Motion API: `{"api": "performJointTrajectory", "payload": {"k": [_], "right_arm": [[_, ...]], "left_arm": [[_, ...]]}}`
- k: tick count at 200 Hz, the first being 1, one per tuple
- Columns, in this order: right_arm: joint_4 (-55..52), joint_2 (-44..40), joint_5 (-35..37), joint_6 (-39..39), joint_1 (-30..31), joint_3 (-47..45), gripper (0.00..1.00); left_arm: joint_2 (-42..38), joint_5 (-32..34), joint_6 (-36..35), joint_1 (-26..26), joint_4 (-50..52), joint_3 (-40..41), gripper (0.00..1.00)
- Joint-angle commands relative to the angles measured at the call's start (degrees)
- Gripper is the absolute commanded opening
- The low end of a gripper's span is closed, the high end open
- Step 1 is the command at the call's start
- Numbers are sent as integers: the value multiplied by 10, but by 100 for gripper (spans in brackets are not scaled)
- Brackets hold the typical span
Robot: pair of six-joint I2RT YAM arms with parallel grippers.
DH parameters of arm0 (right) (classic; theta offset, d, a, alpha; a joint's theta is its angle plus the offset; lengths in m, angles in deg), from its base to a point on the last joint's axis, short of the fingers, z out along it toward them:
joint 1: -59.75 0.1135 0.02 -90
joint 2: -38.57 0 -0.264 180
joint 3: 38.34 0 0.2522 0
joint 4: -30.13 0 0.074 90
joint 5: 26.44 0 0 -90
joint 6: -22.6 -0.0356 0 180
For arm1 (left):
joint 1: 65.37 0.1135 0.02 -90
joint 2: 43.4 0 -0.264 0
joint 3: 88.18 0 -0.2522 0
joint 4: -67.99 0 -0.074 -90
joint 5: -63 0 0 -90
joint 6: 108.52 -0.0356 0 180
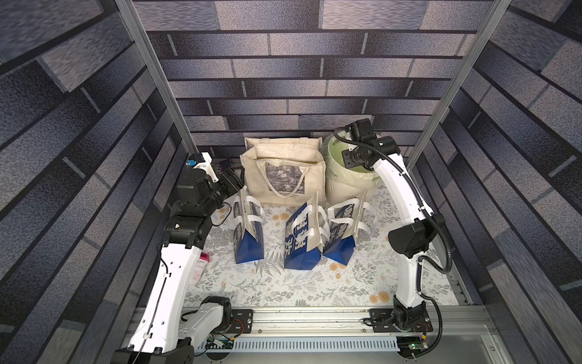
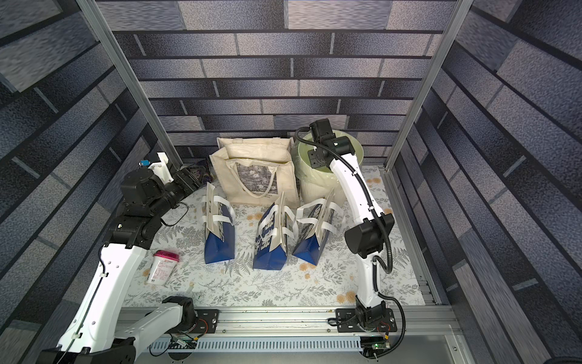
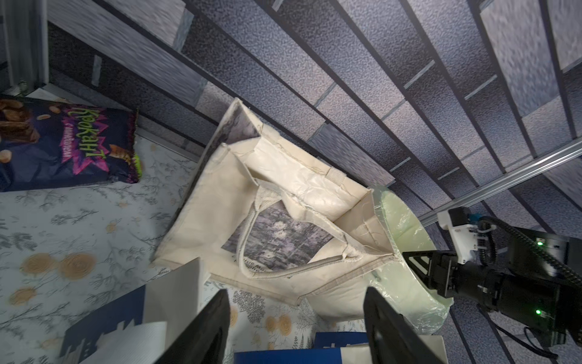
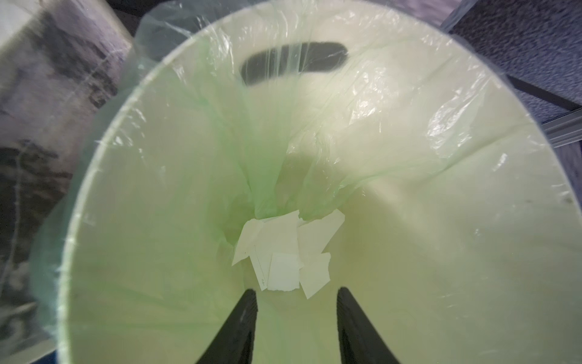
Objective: Shred takeout receipts and throw away
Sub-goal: Place the takeout receipt in the trash bin, then reset both arms
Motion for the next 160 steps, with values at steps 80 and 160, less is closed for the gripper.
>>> {"api": "performJointTrajectory", "payload": {"k": [80, 160], "right_arm": [[154, -477, 105, -51, -3, -466, 56], [490, -668, 242, -133, -26, -1014, 62]], "left_arm": [[-100, 168, -134, 198, 89, 171, 74], [-144, 152, -148, 215, -66, 414, 71]]}}
